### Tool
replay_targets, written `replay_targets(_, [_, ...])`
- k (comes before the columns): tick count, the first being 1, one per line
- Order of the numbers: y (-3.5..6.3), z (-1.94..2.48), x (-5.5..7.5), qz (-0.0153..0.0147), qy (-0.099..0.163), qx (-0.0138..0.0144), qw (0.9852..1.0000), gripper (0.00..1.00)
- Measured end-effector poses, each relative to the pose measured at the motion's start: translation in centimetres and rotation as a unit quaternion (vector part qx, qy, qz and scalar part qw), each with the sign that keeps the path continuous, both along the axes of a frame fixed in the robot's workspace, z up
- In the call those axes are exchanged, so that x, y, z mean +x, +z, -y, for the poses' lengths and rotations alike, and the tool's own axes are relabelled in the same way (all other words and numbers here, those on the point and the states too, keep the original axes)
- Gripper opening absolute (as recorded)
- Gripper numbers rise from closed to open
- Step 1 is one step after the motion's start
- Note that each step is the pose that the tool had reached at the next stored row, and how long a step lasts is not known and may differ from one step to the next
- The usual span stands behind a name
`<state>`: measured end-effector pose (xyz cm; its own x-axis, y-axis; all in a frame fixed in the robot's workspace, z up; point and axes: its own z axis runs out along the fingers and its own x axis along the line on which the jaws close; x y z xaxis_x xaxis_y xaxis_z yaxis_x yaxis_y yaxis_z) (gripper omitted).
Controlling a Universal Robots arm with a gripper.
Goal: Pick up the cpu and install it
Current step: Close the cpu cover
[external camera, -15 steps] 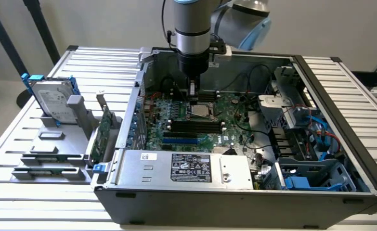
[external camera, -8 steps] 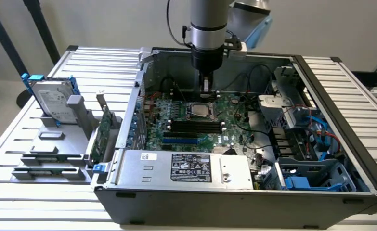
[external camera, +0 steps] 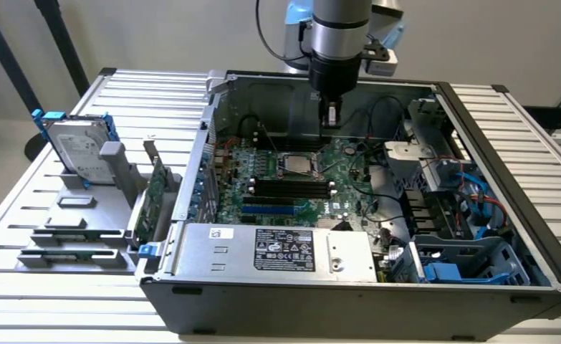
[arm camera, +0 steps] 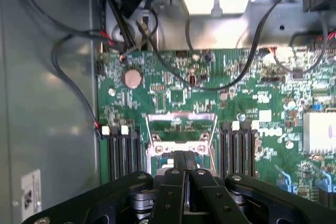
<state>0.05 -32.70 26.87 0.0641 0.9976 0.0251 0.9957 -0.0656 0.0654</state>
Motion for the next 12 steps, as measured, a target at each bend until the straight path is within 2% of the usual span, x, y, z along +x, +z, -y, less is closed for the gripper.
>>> replay_targets(3, [0.61, 0.10, 1.4, -0.0025, 0.000, 0.0000, 1.0000, 0.11])
replay_targets(6, [0.70, 0.19, 2.7, -0.0053, 0.000, 0.0000, 1.0000, 0.11])
replay_targets(10, [0.64, 0.29, 4.5, -0.0064, 0.000, 0.0001, 1.0000, 0.11])
replay_targets(12, [0.28, 0.32, 4.7, -0.0064, 0.000, 0.0000, 1.0000, 0.11])
